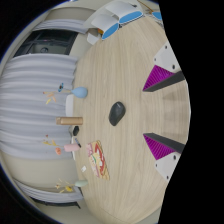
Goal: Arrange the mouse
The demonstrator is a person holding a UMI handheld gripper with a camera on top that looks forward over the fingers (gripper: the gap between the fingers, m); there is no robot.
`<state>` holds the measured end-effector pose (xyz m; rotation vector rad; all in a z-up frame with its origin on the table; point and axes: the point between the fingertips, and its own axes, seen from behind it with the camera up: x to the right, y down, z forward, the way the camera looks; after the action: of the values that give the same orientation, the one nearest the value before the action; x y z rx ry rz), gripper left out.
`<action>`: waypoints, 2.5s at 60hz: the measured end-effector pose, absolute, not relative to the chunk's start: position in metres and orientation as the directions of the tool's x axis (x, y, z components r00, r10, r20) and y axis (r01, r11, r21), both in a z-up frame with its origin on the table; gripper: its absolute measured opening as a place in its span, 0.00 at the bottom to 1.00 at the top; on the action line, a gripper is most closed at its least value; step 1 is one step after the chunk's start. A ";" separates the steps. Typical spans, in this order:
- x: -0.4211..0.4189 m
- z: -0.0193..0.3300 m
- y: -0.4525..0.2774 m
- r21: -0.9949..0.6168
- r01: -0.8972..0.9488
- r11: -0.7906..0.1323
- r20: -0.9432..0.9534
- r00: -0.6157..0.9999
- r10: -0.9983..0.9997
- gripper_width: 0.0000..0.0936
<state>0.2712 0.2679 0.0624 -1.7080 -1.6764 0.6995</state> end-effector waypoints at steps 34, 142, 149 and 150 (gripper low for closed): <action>0.106 -0.008 0.291 -0.736 0.673 0.063 0.066 -0.022 0.998 0.92; -0.098 -0.004 -0.016 -0.727 0.682 0.074 0.022 -0.084 0.996 0.88; -0.069 0.032 -0.003 -0.750 0.659 0.061 0.014 -0.077 0.997 0.92; -0.062 0.037 0.000 -0.750 0.659 0.059 0.011 -0.077 0.997 0.92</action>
<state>-0.0619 -0.0004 0.0369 -1.6533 -1.7944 0.7987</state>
